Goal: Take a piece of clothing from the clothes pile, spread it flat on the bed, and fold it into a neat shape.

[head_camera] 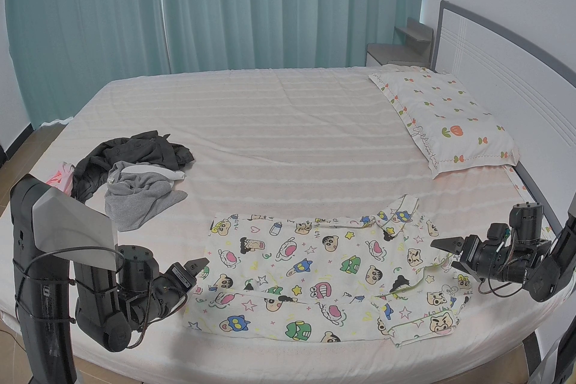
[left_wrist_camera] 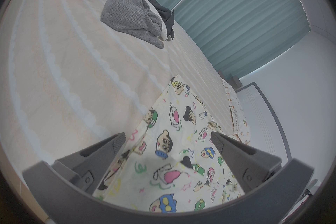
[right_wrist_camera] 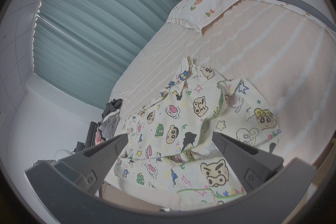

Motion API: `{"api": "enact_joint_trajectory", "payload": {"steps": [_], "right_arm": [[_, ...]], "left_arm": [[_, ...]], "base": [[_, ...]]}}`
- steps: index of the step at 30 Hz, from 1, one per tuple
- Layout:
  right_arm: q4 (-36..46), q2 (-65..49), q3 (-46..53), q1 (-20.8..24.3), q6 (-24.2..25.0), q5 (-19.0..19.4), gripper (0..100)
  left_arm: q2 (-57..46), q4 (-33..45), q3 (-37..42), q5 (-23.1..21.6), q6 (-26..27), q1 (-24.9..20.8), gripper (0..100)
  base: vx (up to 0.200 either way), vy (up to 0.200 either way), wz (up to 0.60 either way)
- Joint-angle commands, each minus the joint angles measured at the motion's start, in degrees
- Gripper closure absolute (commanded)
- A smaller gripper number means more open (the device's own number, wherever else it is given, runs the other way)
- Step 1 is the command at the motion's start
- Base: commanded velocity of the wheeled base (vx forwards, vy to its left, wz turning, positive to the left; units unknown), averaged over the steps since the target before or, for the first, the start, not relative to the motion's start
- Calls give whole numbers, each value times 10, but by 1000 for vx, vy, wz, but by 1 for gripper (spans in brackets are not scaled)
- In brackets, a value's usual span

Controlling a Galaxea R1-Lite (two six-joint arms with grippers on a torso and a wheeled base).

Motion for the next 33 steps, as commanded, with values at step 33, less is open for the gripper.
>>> {"api": "enact_joint_trajectory", "payload": {"steps": [33], "right_arm": [[0, 9, -1, 6, -3, -1, 0]], "left_arm": [[-82, -10, -3, 20, 10, -7, 0]], "base": [[0, -48, 0]]}}
